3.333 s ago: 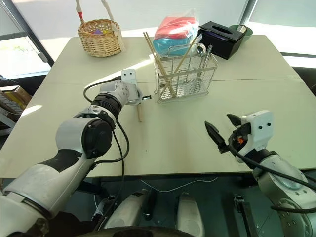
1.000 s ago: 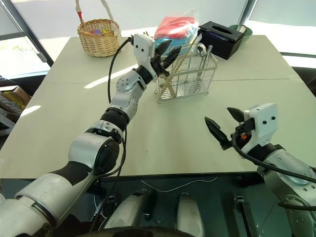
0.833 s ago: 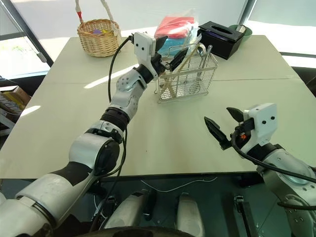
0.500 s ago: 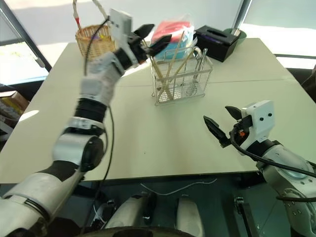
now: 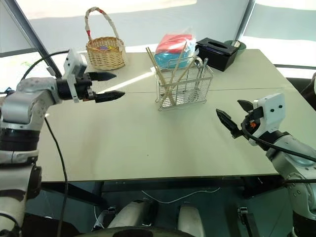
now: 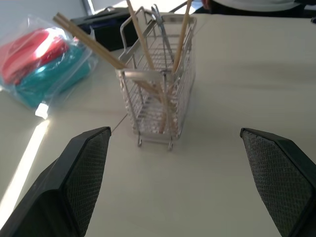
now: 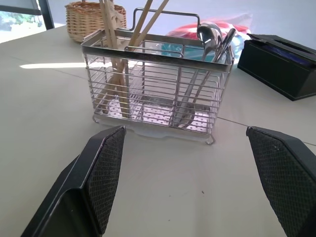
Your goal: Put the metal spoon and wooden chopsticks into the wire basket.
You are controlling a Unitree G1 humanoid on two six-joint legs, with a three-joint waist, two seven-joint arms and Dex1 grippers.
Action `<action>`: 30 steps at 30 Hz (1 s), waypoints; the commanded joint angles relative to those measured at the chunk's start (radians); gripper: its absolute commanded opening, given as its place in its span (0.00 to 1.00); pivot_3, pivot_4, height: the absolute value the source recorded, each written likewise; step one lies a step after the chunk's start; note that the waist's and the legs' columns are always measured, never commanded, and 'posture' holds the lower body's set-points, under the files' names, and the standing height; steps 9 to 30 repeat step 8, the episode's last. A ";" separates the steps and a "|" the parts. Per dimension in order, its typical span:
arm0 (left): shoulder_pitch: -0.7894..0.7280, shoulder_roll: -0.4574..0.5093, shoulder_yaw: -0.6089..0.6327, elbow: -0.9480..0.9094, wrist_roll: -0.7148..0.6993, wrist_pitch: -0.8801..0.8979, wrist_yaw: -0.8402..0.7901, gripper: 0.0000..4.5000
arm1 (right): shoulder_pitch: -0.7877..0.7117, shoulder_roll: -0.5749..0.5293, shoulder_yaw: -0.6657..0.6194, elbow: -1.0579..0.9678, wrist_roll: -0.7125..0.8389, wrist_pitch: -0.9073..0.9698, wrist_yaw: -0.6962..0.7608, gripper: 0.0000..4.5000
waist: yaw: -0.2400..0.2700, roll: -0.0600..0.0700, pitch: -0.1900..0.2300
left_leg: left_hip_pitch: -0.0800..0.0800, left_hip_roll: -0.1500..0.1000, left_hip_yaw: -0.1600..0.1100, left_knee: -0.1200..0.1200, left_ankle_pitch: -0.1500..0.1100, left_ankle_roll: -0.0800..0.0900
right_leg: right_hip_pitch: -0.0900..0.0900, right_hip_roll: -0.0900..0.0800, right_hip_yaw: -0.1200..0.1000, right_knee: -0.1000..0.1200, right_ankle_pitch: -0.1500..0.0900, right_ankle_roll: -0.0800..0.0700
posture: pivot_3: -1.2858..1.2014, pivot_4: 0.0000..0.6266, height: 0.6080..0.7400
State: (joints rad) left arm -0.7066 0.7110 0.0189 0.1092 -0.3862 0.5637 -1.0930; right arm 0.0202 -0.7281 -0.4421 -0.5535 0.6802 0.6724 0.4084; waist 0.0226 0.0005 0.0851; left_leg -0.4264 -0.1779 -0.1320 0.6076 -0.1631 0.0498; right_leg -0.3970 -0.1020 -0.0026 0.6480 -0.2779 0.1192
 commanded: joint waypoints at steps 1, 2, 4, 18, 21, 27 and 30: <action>0.057 0.031 0.006 -0.107 -0.016 -0.011 -0.023 0.98 | -0.023 -0.002 0.001 -0.006 -0.017 -0.025 0.014 0.90 | 0.000 0.000 0.000 | 0.000 0.000 0.000 0.000 0.000 0.000 | 0.000 0.000 0.000 0.000 0.000 0.000 | 0.52 0.00 0.86; 0.074 0.032 0.006 -0.123 -0.016 -0.016 -0.023 0.98 | -0.026 -0.001 0.002 -0.003 -0.020 -0.026 0.017 0.90 | 0.002 0.000 0.000 | 0.000 0.000 0.001 0.000 0.000 0.000 | 0.000 0.000 0.000 0.000 0.000 0.000 | 0.52 0.00 0.86; 0.096 0.033 0.007 -0.146 -0.017 -0.015 -0.023 0.98 | -0.030 0.001 0.005 0.000 -0.024 -0.026 0.021 0.90 | 0.008 0.000 0.000 | 0.000 0.000 0.001 0.000 0.000 0.000 | 0.000 0.000 0.000 0.000 0.000 -0.001 | 0.52 0.00 0.86; 0.099 0.025 0.011 -0.172 -0.023 -0.011 -0.011 0.98 | -0.032 0.006 0.009 0.002 -0.033 -0.024 0.029 0.90 | 0.019 0.001 -0.001 | 0.000 0.000 0.001 0.000 0.000 0.000 | 0.000 0.000 0.001 0.000 -0.002 -0.003 | 0.52 0.00 0.86; 0.099 0.025 0.011 -0.172 -0.023 -0.011 -0.011 0.98 | -0.032 0.006 0.009 0.002 -0.033 -0.024 0.029 0.90 | 0.019 0.001 -0.001 | 0.000 0.000 0.001 0.000 0.000 0.000 | 0.000 0.000 0.001 0.000 -0.002 -0.003 | 0.52 0.00 0.86; 0.099 0.025 0.011 -0.172 -0.023 -0.011 -0.011 0.98 | -0.032 0.006 0.009 0.002 -0.033 -0.024 0.029 0.90 | 0.019 0.001 -0.001 | 0.000 0.000 0.001 0.000 0.000 0.000 | 0.000 0.000 0.001 0.000 -0.002 -0.003 | 0.52 0.00 0.86; 0.099 0.025 0.011 -0.172 -0.023 -0.011 -0.011 0.98 | -0.032 0.006 0.009 0.002 -0.033 -0.024 0.029 0.90 | 0.019 0.001 -0.001 | 0.000 0.000 0.001 0.000 0.000 0.000 | 0.000 0.000 0.001 0.000 -0.002 -0.003 | 0.52 0.00 0.86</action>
